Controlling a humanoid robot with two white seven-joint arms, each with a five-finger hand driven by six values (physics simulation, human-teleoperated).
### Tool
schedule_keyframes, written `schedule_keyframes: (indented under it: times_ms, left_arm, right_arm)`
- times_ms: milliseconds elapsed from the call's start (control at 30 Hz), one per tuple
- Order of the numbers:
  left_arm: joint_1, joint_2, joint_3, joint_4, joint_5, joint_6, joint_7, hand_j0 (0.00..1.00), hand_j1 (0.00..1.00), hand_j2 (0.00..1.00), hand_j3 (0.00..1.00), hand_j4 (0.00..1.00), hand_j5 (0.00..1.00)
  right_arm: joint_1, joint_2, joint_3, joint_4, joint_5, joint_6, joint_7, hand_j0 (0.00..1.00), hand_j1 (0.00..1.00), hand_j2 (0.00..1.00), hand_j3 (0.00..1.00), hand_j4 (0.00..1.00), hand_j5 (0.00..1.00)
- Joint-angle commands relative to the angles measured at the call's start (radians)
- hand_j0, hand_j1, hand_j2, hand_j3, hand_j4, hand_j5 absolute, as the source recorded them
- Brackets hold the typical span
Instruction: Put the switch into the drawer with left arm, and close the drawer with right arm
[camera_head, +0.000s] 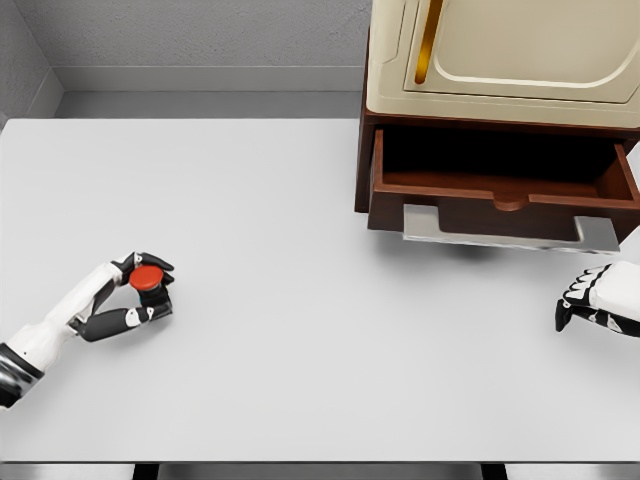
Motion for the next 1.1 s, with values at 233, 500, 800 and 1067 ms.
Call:
schedule_keyframes:
  times_ms: [233,500,800,1067]
  left_arm:
    - [-0.006,0.005,0.009,-0.047,0.005,-0.001,0.000,0.33,0.33,0.33,0.33,0.33,0.33]
    - [-0.051,0.001,0.011,-0.062,-0.051,-0.015,0.000,0.33,0.33,0.33,0.33,0.33,0.33]
    - [-0.130,-0.068,0.000,-0.097,-0.196,-0.009,0.000,0.34,0.34,0.34,0.34,0.34,0.34]
    - [-0.198,-0.131,0.006,-0.125,-0.318,-0.010,0.000,0.33,0.33,0.33,0.33,0.33,0.33]
  right_arm:
    - [0.000,-0.003,-0.002,0.000,-0.006,0.001,-0.002,0.42,0.42,0.42,0.42,0.42,0.42]
    - [0.000,-0.003,-0.002,0.000,-0.006,0.001,0.001,0.41,0.41,0.41,0.41,0.41,0.41]
    - [0.000,-0.003,-0.002,0.000,-0.006,0.001,0.001,0.41,0.41,0.41,0.41,0.41,0.41]
    - [0.000,-0.003,-0.002,0.000,-0.006,0.001,-0.001,0.41,0.41,0.41,0.41,0.41,0.41]
